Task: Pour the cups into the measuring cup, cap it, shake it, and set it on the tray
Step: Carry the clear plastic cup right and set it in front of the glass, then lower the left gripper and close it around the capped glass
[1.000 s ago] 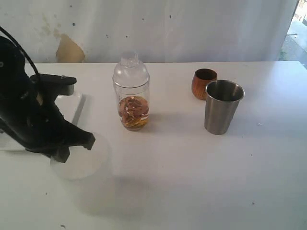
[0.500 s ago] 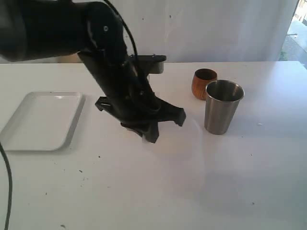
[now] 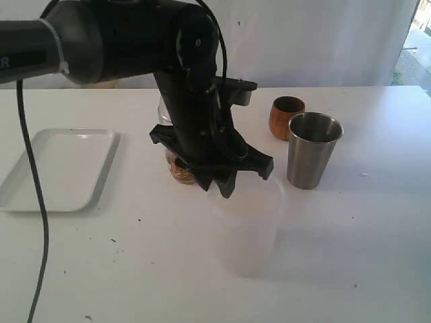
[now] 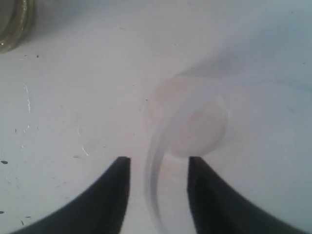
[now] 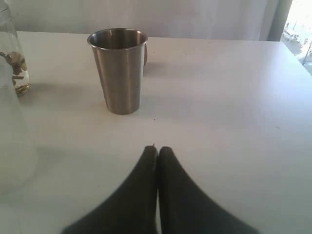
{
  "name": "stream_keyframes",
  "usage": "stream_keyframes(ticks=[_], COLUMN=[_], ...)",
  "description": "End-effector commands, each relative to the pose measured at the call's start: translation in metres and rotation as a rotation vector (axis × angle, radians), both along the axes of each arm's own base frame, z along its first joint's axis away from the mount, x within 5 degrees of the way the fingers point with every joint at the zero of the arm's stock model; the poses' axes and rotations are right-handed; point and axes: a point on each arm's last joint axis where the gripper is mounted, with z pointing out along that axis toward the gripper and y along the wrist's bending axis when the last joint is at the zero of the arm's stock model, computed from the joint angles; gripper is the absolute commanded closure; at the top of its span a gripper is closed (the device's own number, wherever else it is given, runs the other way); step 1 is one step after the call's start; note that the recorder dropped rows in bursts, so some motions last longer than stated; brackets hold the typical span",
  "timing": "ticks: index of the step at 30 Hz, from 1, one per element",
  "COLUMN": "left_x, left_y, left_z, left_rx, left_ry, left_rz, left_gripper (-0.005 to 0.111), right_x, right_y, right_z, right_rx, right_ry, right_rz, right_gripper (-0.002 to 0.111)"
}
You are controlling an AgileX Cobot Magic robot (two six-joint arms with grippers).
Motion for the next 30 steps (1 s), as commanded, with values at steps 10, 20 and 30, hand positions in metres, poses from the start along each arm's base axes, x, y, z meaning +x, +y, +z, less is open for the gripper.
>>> stream_keyframes(ticks=[10,20,30], left_x=[-0.006,-0.021,-0.021], left_y=[0.007,0.046,0.061], left_z=[0.06,0.091,0.089], left_rx=[-0.185,-0.206,-0.347], left_ry=[-0.189,-0.454,-0.674], left_rz=[0.011,0.033,0.019], left_gripper=[0.033,0.033,0.001], right_x=[0.0,0.0,0.0], right_y=[0.0,0.0,0.0], right_z=[0.0,0.0,0.0], right_rx=[0.005,0.005,0.005], right_ry=[-0.009,-0.009,-0.009], right_rz=[-0.006,-0.006,-0.006], right_gripper=[0.108,0.108,0.108])
